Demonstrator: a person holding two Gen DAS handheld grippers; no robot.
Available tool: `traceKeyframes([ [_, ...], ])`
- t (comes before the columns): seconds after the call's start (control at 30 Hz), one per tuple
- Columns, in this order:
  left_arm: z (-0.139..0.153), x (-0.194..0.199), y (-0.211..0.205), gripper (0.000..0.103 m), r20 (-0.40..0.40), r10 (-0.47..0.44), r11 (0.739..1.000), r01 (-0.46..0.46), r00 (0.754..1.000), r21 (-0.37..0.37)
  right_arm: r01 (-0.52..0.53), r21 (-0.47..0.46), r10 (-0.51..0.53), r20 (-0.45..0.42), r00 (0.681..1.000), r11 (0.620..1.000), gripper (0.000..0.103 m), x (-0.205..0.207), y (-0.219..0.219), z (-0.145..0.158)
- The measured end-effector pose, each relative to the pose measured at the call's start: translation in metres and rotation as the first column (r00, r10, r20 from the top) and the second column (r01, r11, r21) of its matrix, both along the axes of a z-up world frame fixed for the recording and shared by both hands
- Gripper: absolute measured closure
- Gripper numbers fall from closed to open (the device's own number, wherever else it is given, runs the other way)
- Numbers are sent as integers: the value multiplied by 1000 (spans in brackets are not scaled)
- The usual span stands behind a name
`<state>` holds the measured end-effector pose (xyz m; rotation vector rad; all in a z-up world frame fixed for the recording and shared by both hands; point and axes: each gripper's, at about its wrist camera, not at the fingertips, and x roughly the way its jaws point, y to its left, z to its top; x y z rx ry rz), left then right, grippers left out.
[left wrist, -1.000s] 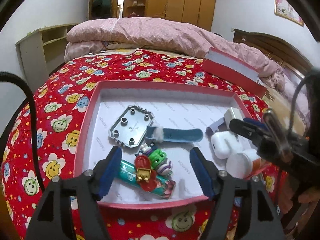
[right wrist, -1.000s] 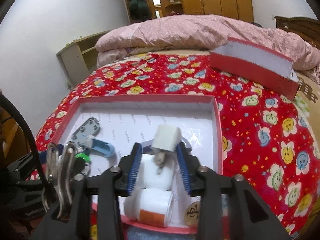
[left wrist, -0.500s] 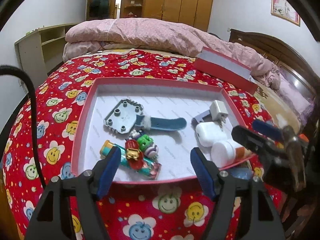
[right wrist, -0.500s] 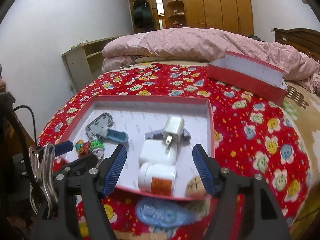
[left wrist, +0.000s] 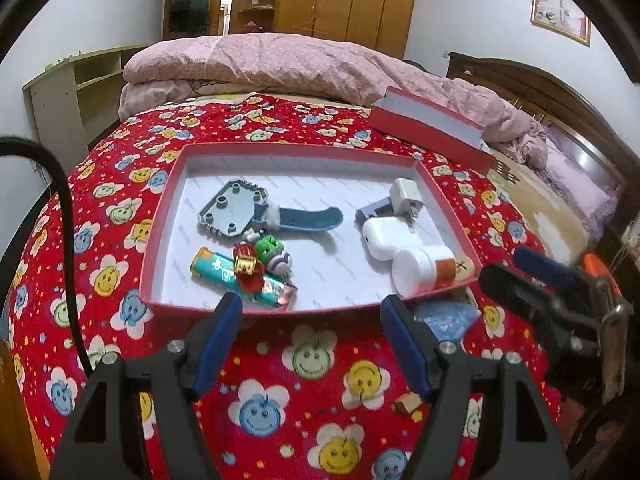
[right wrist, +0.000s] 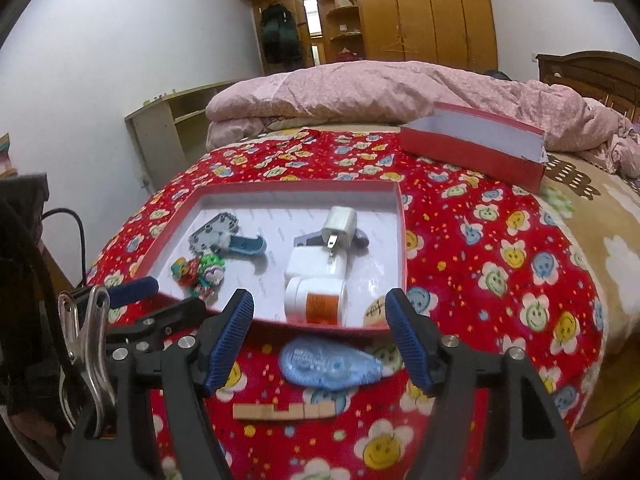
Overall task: Organize rigid objects
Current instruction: 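Open both grippers to release the car and plug, then lift out, then grasp the blue correction tape with the right gripper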
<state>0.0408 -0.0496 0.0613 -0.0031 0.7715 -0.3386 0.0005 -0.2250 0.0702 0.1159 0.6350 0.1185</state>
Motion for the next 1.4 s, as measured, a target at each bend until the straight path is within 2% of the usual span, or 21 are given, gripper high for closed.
traceKeyframes([
  [0.47, -7, -34, 14, 27, -6, 16, 999, -16, 1000, 42, 13, 35, -11, -69, 998, 999, 33, -35, -10, -30],
  [0.83, -21, -30, 21, 27, -34, 39, 998, -37, 999, 52, -1, 8, 2, -137, 991, 1000, 32, -31, -5, -53],
  [0.9, -23, -29, 22, 27, -39, 42, 998, -40, 998, 53, 8, 2, -8, -141, 990, 1000, 26, -27, -5, -54],
  [0.97, -26, -28, 23, 27, -45, 46, 998, -43, 998, 53, 9, 14, -7, -145, 989, 1000, 25, -21, -5, -54],
  [1.07, -29, -27, 24, 27, -55, 49, 997, -46, 997, 55, 14, 15, -11, -155, 988, 1000, 18, -9, -4, -54],
  [1.17, -32, -25, 25, 27, -58, 51, 997, -47, 997, 60, 29, 11, -27, -166, 986, 1000, 18, 0, 0, -56],
  [1.3, -34, -24, 28, 27, -60, 58, 996, -54, 997, 68, 57, -81, -70, -157, 985, 995, 16, 10, 8, -61],
  [1.4, -37, -24, 30, 27, -69, 71, 995, -66, 995, 75, 70, -71, -82, -176, 981, 995, 8, 17, 8, -67],
])
